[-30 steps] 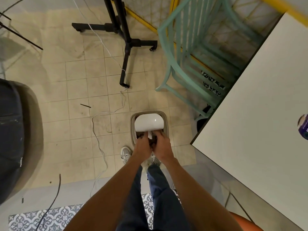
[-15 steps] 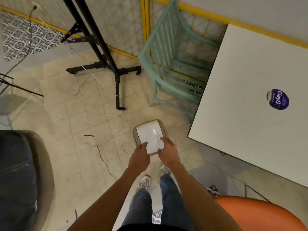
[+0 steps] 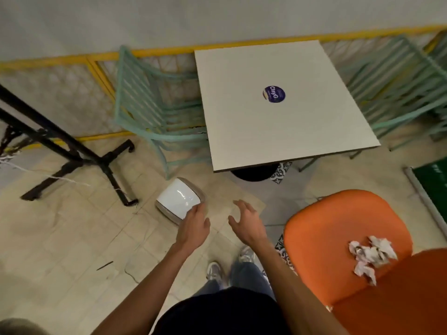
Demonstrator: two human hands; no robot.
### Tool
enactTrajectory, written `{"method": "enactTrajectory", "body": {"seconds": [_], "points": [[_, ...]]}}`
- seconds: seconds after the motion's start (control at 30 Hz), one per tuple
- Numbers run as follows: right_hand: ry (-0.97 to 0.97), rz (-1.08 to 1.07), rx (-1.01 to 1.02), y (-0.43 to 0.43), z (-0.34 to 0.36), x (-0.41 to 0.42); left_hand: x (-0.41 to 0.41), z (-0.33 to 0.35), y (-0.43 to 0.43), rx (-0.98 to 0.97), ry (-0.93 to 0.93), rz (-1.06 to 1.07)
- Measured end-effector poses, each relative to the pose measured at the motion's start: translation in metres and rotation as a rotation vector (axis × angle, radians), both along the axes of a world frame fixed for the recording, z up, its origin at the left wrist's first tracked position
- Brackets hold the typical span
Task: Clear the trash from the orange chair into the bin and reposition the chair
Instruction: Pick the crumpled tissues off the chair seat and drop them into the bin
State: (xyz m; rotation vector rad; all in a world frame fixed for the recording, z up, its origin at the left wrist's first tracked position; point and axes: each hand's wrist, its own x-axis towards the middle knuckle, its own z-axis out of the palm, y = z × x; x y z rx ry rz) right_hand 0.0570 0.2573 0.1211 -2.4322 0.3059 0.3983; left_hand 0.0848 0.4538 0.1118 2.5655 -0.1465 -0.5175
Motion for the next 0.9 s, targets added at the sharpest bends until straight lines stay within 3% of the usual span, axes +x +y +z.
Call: {"method": "enactTrajectory", "body": {"seconds": [0.53, 0.9], "points": [[-0.042, -0.659, 0.033, -0.205, -0.009, -0.160, -0.050, 0.000, -0.266, 0.004, 0.005, -0.639], [0.111, -0.994, -0.047, -0.349, -0.046, -0.243, -0.110, -0.039, -0.423, 0.067, 0.099, -0.785]]}}
